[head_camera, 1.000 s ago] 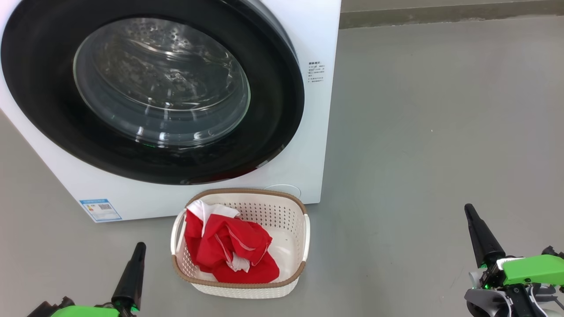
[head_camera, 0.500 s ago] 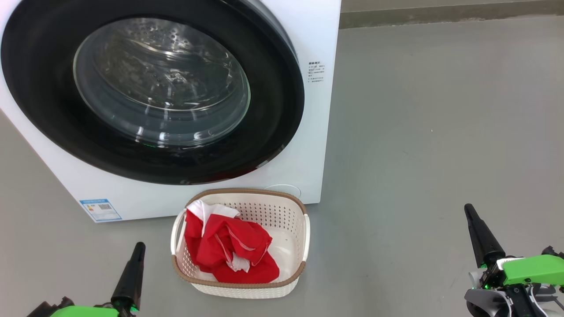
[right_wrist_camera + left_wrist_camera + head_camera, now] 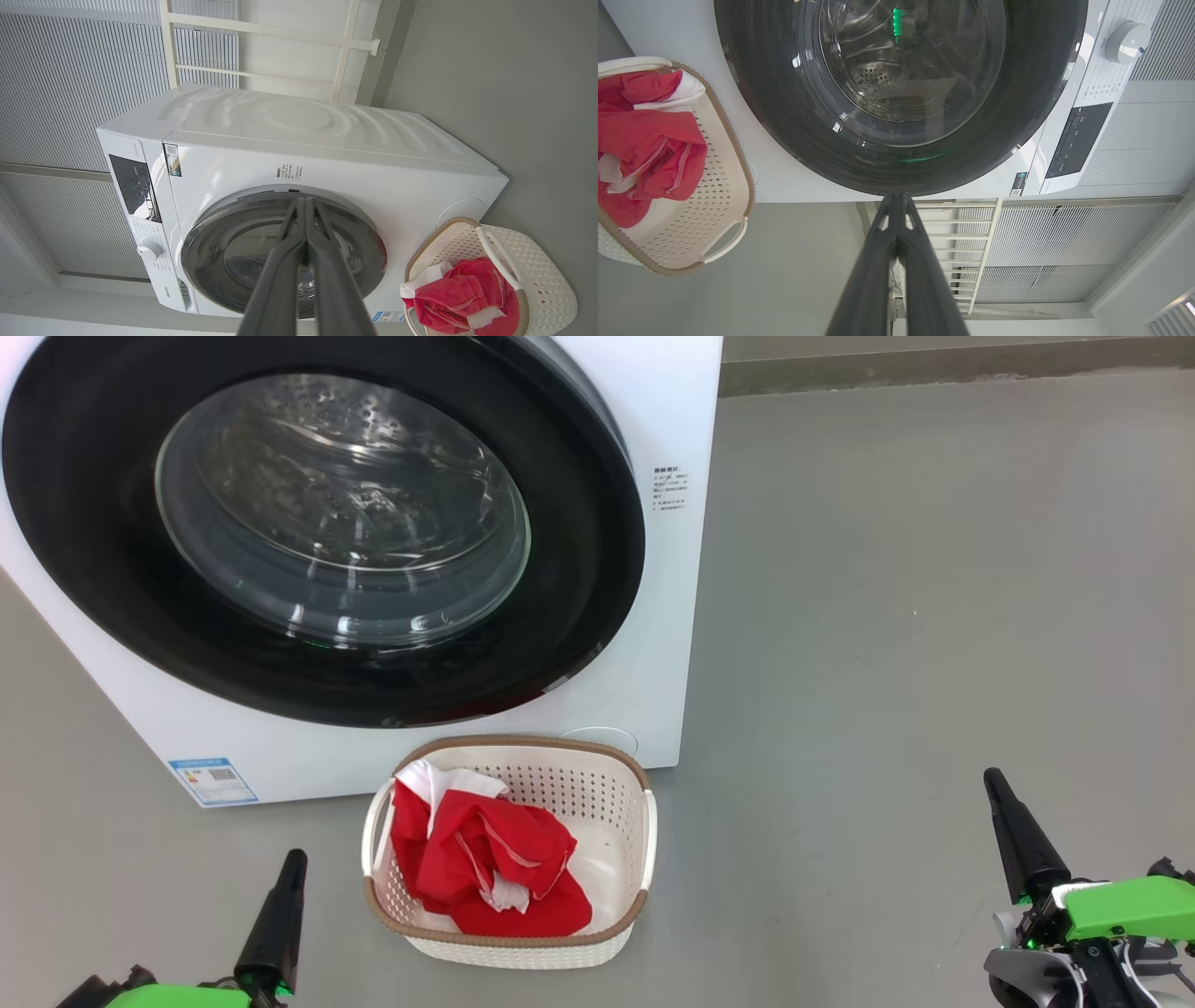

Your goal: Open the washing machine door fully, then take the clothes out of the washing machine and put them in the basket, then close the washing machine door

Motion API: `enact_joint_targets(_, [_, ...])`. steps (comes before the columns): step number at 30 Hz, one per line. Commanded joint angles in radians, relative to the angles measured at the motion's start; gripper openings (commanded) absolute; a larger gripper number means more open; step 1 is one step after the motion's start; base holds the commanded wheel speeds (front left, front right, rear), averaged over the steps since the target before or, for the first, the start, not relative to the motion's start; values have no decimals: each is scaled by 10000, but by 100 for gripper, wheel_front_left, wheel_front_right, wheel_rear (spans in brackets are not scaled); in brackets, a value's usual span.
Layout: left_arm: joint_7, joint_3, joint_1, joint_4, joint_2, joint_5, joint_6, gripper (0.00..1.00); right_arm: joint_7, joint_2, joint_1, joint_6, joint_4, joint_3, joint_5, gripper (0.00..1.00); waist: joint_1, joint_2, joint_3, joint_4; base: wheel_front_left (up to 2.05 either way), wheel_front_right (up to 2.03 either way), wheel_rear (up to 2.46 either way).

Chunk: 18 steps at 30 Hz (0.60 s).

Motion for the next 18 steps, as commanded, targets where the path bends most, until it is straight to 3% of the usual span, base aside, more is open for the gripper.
enact_joint_targets(1, [87, 356, -403, -201, 94, 80, -67, 0, 57, -64, -412, -7, -249, 164, -11, 0, 0, -1, 0, 0, 0, 0, 0])
enact_joint_targets(18, [107, 379, -405, -200, 77, 100, -67, 0, 80, -43, -414, -7, -247, 134, -35, 0, -1, -1, 0, 0, 0, 0, 0])
